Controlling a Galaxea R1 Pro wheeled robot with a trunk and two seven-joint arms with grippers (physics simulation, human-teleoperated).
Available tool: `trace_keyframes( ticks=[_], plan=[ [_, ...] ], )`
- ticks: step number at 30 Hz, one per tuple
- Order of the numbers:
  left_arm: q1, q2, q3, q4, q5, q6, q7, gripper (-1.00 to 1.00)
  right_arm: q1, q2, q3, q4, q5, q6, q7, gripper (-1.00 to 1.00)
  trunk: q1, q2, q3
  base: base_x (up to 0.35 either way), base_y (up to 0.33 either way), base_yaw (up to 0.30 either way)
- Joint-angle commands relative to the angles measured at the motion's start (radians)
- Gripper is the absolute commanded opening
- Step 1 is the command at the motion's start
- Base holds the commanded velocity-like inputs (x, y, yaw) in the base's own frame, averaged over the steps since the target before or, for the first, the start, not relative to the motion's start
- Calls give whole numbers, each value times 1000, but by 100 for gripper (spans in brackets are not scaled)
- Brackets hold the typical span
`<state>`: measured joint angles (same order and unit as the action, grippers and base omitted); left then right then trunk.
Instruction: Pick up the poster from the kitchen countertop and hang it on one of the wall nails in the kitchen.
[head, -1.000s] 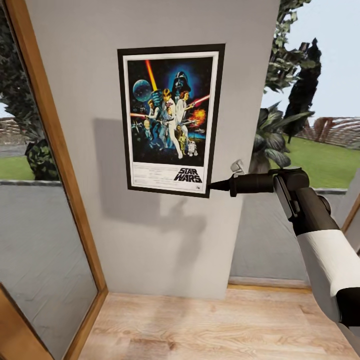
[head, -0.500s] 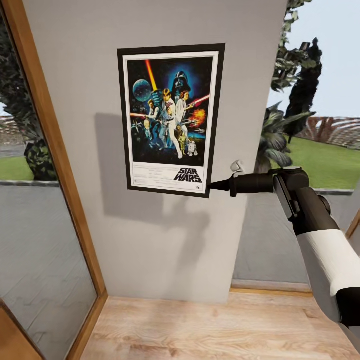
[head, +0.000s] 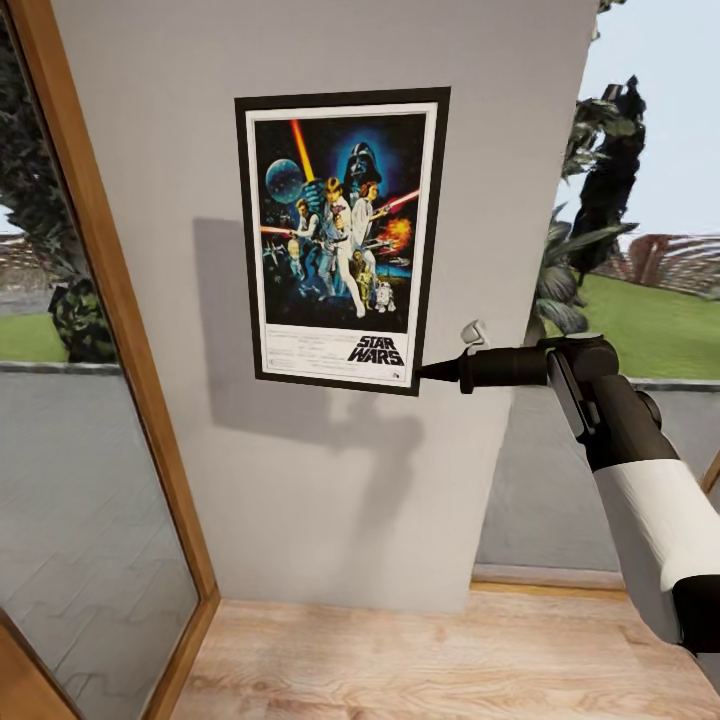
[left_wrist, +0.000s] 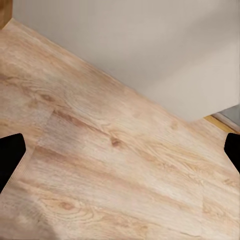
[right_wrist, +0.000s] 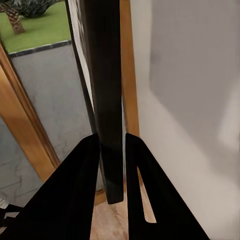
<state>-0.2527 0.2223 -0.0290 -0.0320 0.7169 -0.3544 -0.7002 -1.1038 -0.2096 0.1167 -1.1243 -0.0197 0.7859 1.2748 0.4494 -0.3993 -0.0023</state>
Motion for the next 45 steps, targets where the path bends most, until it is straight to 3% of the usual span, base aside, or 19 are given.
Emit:
trace_keyframes(
  ticks=[1, 39, 45],
  plan=[
    [0, 0, -3, 1, 3, -5, -2, 100, -1, -1, 1, 0, -3, 10, 2, -100, 1, -1, 0, 76, 116, 0],
    [0, 3, -3, 1, 3, -5, -2, 100, -1, 0, -2, 0, -3, 12, -2, -100, 1, -1, 0, 11, 38, 0],
    [0, 3, -3, 1, 3, -5, -2, 100, -3, 19, -4, -1, -3, 14, -3, -100, 1, -1, 0, 0, 0, 0]
  ],
)
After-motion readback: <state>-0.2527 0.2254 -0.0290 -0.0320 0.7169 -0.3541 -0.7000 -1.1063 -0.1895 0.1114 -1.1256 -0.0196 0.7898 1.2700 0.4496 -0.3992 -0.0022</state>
